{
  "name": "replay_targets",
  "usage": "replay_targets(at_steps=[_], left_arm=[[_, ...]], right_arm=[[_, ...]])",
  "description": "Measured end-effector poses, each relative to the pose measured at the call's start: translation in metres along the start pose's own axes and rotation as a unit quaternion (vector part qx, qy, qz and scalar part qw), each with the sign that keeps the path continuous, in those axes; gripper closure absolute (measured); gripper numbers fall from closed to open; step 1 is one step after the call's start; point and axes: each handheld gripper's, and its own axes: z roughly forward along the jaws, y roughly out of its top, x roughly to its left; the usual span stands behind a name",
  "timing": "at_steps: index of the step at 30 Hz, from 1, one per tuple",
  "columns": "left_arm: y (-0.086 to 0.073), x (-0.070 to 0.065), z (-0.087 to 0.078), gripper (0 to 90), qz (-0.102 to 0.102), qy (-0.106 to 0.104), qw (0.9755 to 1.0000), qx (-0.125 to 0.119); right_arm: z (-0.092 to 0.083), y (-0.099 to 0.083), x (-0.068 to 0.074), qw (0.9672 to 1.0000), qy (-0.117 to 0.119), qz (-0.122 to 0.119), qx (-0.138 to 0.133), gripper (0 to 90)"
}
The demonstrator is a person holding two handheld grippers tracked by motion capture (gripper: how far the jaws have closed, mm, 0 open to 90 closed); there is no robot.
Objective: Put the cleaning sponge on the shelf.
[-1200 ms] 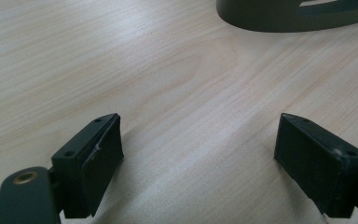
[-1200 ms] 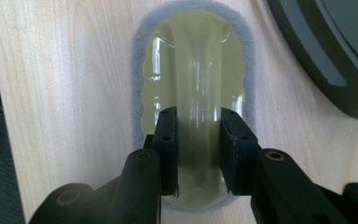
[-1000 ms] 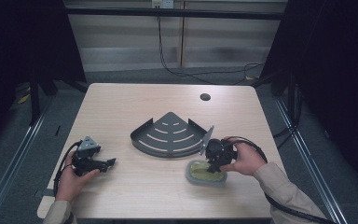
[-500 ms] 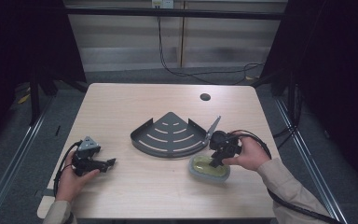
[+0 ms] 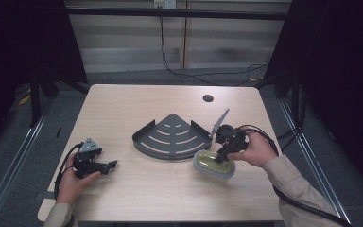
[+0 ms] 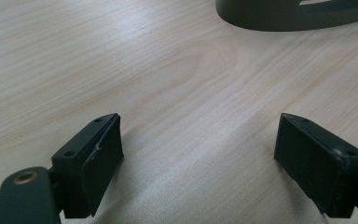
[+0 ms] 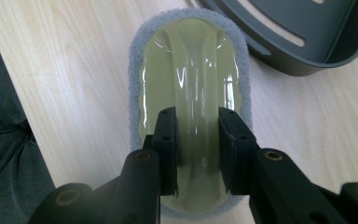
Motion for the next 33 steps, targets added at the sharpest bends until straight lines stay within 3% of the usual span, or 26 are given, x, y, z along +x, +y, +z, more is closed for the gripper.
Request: replay_targets(at_steps=[5,8,33], left_arm=[[0.000,0.000,0.000,14.7,0.001,0.000,1.0000,0.001],[0.000,0.000,0.000,14.7,0.001,0.000,1.0000,0.000],[0.000,0.000,0.000,14.7,0.000,0.000,1.0000,0.000]], right_arm=[[-0.005,0.001,-0.004,0.9999,-0.001,0.012,0.000,71.0],[-0.006,0.001,-0.007,1.0000,-0.001,0.006,-0.003,71.0],[-0.033,0.006,-0.026,0.9979,-0.018,0.057,-0.023,71.0]])
